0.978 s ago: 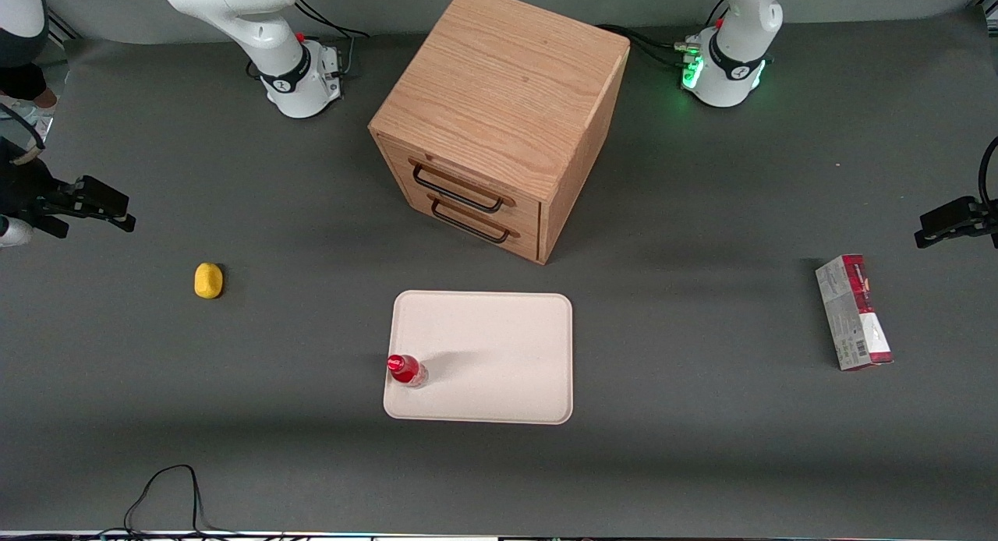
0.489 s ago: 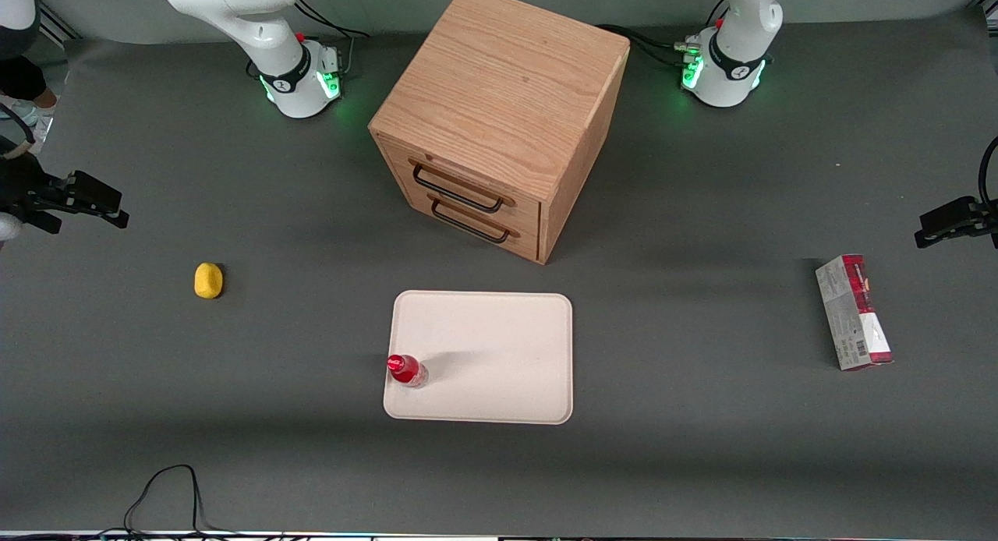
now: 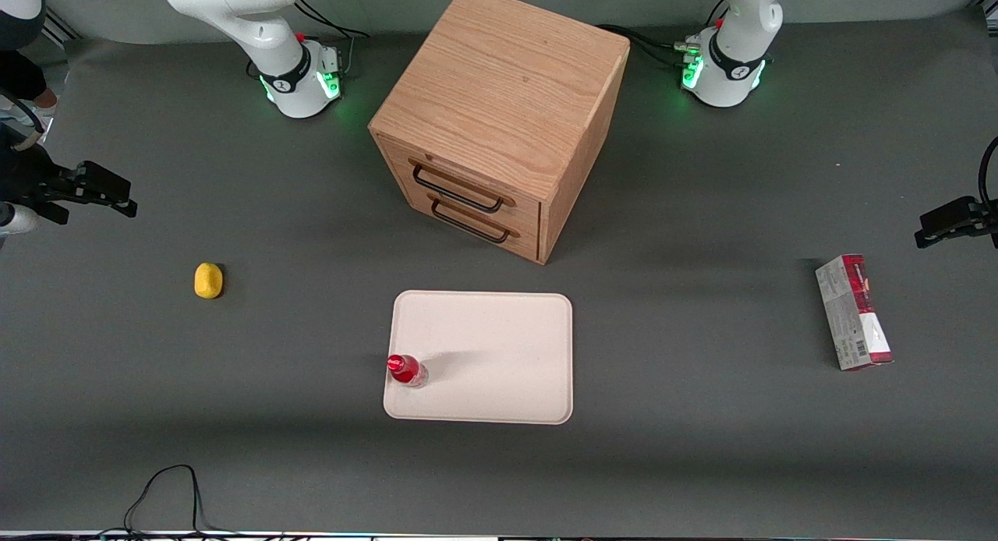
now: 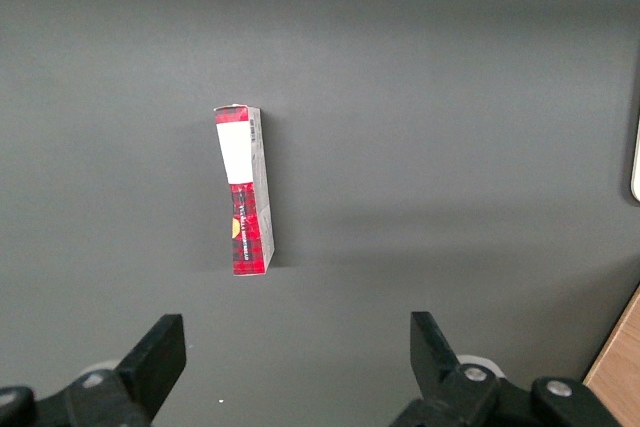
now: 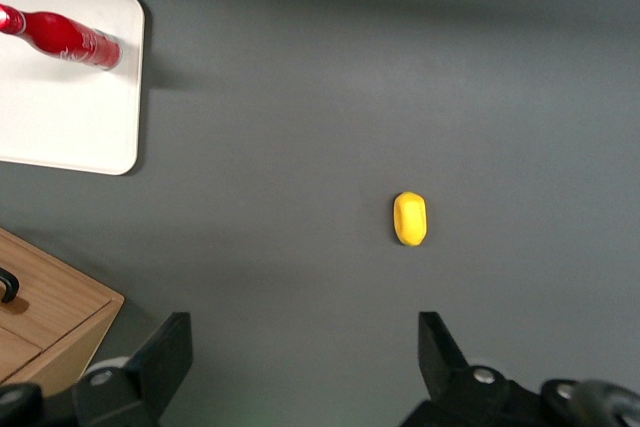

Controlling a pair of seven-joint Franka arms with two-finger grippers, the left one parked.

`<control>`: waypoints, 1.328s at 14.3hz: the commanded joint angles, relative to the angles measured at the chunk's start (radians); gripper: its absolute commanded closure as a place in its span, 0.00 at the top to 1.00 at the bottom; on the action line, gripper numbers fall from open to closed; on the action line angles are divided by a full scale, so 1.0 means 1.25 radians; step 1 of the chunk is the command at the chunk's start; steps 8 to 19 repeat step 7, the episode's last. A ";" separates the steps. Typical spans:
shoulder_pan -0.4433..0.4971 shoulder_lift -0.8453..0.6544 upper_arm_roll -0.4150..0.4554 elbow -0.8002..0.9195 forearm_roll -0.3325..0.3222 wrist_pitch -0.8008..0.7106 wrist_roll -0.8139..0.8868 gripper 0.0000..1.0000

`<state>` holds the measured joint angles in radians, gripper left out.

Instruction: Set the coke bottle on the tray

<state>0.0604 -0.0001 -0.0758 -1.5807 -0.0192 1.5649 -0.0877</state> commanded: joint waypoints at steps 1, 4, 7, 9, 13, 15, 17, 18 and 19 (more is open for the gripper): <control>0.009 0.009 -0.008 0.023 -0.012 -0.017 0.008 1.00; 0.007 0.007 -0.008 0.023 -0.012 -0.019 0.008 1.00; 0.006 0.009 -0.008 0.023 -0.012 -0.019 0.004 1.00; 0.006 0.009 -0.008 0.023 -0.012 -0.019 0.004 1.00; 0.006 0.009 -0.008 0.023 -0.012 -0.019 0.004 1.00; 0.006 0.009 -0.008 0.023 -0.012 -0.019 0.004 1.00; 0.006 0.009 -0.008 0.023 -0.012 -0.019 0.004 1.00; 0.006 0.009 -0.008 0.023 -0.012 -0.019 0.004 1.00; 0.006 0.009 -0.008 0.023 -0.012 -0.019 0.004 1.00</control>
